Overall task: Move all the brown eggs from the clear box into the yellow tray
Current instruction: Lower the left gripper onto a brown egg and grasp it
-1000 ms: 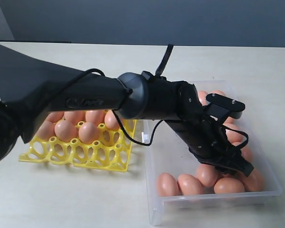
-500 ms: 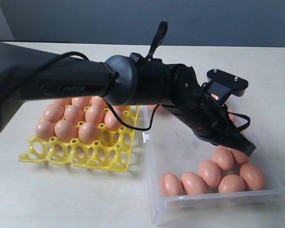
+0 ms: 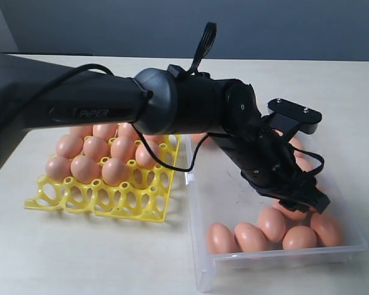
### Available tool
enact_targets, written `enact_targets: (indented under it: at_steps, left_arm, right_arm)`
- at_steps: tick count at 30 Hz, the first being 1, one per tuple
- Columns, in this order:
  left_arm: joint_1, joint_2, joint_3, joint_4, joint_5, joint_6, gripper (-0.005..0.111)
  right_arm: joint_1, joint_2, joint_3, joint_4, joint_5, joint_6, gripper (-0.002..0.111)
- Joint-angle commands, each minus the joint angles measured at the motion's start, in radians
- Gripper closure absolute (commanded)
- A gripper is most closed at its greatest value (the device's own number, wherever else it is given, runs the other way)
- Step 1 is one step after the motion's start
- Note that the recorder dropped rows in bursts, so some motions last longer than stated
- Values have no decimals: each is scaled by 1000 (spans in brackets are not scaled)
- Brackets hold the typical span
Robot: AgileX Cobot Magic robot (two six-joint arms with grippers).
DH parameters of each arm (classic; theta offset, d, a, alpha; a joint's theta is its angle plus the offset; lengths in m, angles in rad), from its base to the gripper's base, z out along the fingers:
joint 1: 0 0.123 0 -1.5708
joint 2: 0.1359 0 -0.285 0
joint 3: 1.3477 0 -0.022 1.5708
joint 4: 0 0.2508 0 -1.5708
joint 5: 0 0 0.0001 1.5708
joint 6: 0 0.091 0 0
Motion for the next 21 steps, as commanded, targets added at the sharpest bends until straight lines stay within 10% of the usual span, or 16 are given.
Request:
enact_targets:
  at_steps: [1, 21]
  left_arm:
    - [0, 8, -3, 51, 13, 88, 47]
    - [0, 103, -16, -144, -104, 108, 47]
  right_arm:
    - [0, -4, 2, -3, -7, -5, 109]
    - [0, -4, 2, -3, -7, -5, 109]
